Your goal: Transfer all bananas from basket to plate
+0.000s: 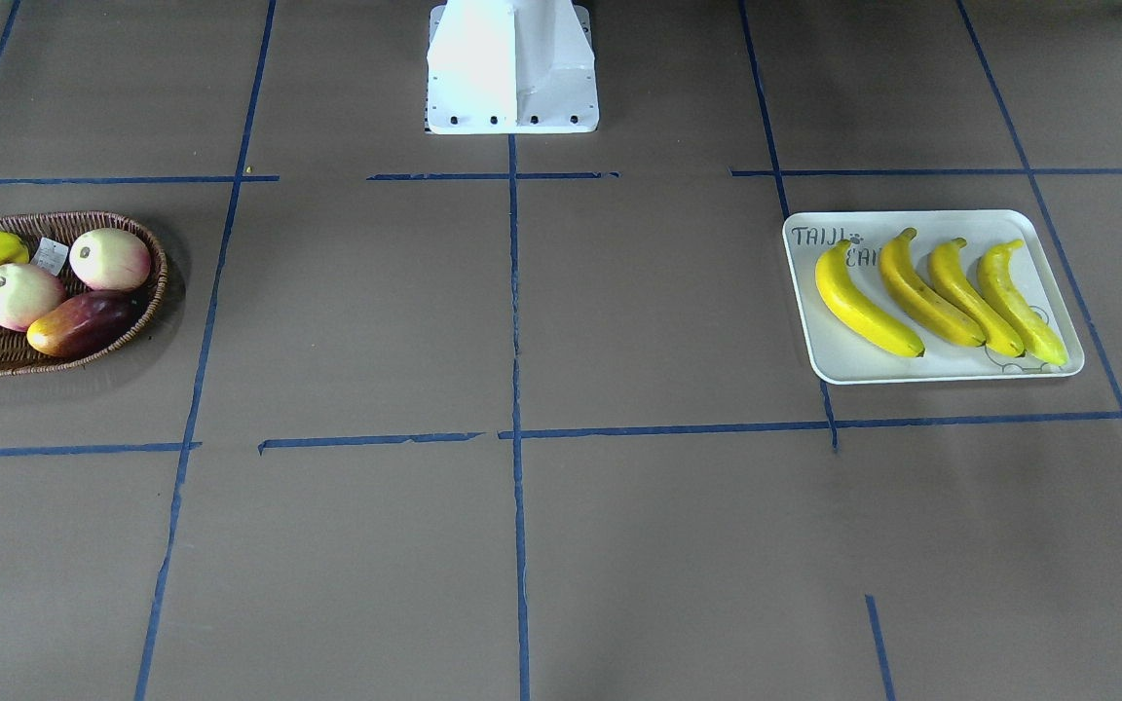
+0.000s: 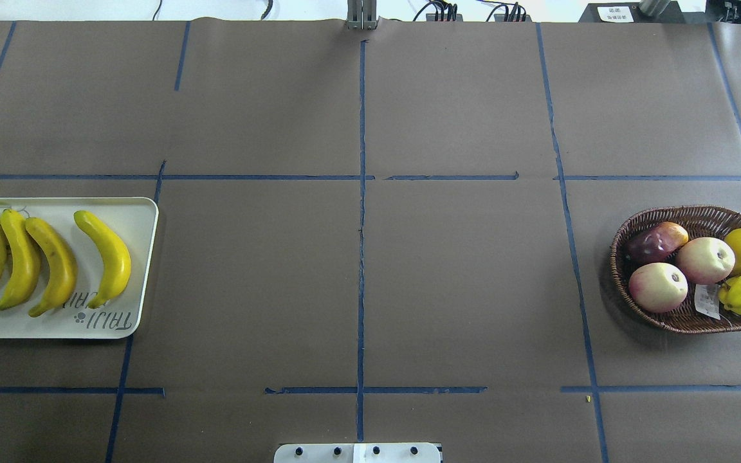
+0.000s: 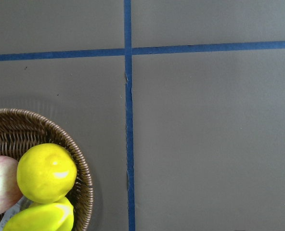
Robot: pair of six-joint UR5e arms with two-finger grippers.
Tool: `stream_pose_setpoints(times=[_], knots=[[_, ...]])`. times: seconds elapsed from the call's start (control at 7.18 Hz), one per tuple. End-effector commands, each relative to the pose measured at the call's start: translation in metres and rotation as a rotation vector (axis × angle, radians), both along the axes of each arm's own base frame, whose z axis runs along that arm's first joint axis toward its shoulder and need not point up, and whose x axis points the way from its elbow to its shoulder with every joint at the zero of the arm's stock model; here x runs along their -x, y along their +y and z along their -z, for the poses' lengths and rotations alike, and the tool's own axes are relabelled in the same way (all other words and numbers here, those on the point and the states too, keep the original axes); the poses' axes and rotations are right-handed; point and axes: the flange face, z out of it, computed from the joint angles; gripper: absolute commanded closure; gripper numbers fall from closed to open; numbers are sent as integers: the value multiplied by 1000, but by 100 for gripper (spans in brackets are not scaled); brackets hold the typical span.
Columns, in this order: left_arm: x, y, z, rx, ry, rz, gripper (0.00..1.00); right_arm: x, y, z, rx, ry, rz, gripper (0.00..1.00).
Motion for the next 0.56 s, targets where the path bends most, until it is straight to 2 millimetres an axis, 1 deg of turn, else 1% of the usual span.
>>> stream_pose_setpoints(times=[0.0, 0.28, 0.42], knots=[[0, -1, 1, -2, 0, 0, 0, 0, 4, 1, 13, 3, -14, 0], [0, -3, 3, -9, 0, 0, 0, 0, -3, 13, -12, 6, -13, 0], [0, -3, 3, -14, -1, 0, 0, 0, -4, 13, -12, 6, -13, 0]])
